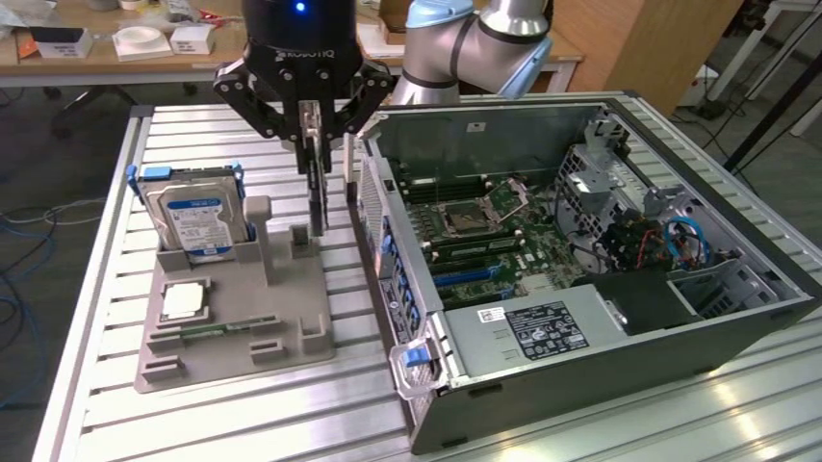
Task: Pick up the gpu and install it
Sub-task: 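Pick up the gpu and move the gpu toward the slot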
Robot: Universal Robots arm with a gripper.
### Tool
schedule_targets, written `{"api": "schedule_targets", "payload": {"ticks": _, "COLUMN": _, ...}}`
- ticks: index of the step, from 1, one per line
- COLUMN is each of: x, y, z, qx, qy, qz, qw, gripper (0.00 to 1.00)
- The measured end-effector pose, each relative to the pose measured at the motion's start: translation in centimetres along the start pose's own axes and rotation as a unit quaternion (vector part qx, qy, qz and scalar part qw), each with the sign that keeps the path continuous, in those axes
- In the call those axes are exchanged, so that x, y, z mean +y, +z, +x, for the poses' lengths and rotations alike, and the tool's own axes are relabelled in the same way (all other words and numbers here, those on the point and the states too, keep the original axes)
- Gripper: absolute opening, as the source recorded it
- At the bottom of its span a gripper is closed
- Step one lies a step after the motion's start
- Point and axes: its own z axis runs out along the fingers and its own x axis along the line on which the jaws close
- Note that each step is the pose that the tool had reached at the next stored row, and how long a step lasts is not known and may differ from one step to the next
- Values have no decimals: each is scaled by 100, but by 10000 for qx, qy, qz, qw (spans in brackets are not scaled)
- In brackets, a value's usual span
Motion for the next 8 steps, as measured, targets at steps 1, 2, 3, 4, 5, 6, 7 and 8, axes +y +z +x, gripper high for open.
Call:
{"api": "schedule_targets", "payload": {"ticks": 1, "x": 1, "y": 1, "z": -15, "qx": -1, "qy": 0, "qz": 0, "qw": 10000, "gripper": 26}}
{"api": "schedule_targets", "payload": {"ticks": 2, "x": 2, "y": 1, "z": -31, "qx": 0, "qy": 0, "qz": 0, "qw": 10000, "gripper": 26}}
{"api": "schedule_targets", "payload": {"ticks": 3, "x": 3, "y": 1, "z": -45, "qx": 0, "qy": 0, "qz": 0, "qw": 10000, "gripper": 26}}
{"api": "schedule_targets", "payload": {"ticks": 4, "x": 4, "y": 2, "z": -59, "qx": 0, "qy": 0, "qz": 0, "qw": 10000, "gripper": 26}}
{"api": "schedule_targets", "payload": {"ticks": 5, "x": 5, "y": 3, "z": -71, "qx": -1, "qy": 0, "qz": 0, "qw": 10000, "gripper": 26}}
{"api": "schedule_targets", "payload": {"ticks": 6, "x": 6, "y": 2, "z": -82, "qx": 0, "qy": 0, "qz": 0, "qw": 10000, "gripper": 26}}
{"api": "schedule_targets", "payload": {"ticks": 7, "x": 7, "y": 3, "z": -91, "qx": 0, "qy": 0, "qz": 0, "qw": 10000, "gripper": 26}}
{"api": "schedule_targets", "payload": {"ticks": 8, "x": 7, "y": 3, "z": -99, "qx": 0, "qy": 1, "qz": 0, "qw": 10000, "gripper": 26}}
